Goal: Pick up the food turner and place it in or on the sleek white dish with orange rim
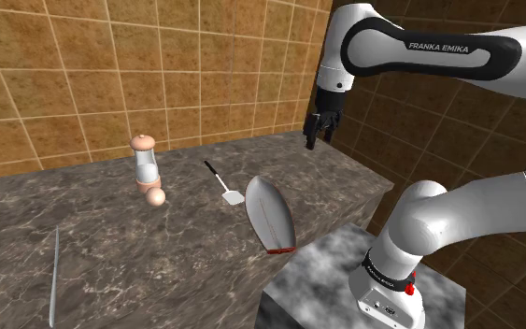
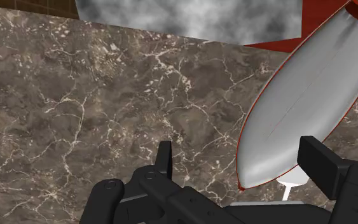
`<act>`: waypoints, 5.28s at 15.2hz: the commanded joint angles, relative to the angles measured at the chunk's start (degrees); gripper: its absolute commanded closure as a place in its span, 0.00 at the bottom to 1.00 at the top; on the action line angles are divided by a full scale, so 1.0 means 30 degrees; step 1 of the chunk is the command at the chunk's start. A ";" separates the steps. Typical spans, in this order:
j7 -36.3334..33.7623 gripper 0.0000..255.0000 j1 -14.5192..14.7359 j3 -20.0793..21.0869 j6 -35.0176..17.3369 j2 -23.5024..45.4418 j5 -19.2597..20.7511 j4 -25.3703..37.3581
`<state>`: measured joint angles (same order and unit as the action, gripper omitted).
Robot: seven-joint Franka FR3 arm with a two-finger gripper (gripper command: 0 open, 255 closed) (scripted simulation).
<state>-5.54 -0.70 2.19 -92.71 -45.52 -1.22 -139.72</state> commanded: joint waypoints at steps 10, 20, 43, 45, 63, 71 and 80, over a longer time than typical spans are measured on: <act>-0.2872 0.00 0.0063 0.1988 -0.5416 0.5283 -0.0836 0.0492; -0.6409 0.00 -0.0177 0.3727 -0.9924 1.2417 0.0118 0.3708; -0.9839 0.00 0.0278 0.3953 -1.3371 1.9602 0.2728 0.7632; -0.9839 1.00 0.0278 0.3953 -1.3367 1.9601 0.2727 0.7634; -0.9442 1.00 0.0179 0.4089 -1.1321 1.8416 0.2211 0.8549; -0.9170 1.00 0.0131 0.4148 -0.9442 1.7603 0.1872 0.9652; -0.8994 1.00 0.0124 0.4267 -0.8316 1.5634 0.1277 0.8881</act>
<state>-32.41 -0.43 14.84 -117.47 2.87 3.00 -111.47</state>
